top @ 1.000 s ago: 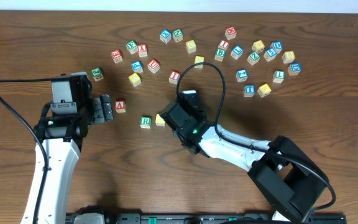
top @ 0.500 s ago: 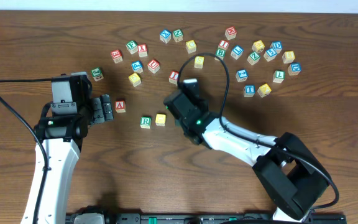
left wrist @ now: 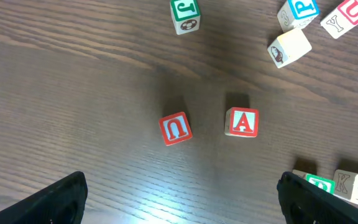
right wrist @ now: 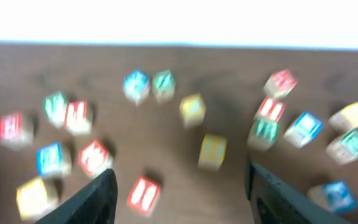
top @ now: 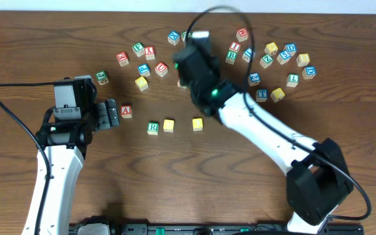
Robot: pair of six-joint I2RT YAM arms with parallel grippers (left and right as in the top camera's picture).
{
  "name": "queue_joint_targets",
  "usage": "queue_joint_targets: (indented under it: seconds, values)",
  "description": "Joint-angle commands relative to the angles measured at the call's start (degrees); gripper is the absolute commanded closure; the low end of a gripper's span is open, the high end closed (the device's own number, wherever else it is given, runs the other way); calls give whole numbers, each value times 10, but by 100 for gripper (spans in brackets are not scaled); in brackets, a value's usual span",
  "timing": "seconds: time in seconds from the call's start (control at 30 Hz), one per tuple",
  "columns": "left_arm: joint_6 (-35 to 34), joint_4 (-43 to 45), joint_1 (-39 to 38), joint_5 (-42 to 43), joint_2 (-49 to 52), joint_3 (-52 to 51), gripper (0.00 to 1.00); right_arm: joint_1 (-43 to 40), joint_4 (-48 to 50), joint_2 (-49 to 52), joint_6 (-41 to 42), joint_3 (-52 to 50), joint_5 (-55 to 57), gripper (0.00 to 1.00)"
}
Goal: Spell out ROBOT
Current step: 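Raise the right gripper and move it to the upper block cluster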
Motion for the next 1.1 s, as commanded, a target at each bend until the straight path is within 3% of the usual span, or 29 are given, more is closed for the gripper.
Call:
queue_joint_targets:
  seconds: [0.0,0.3,0.43,0.73,1.07]
  values:
    - [3,0,3,3,-5,16,4,-38,-6,6,-2,39,18,40]
    - [3,0,3,3,-5,16,4,-109,-10,48,11,49,14,41]
    - [3,1,3,3,-5,16,4,-124,-30,90,-12,80,-47,41]
    - [3,5,3,3,-5,16,4,-146,-187,181,-22,294,-86,38]
    - [3,5,3,3,-5,16,4,-175,-283,192,3,382,-121,38]
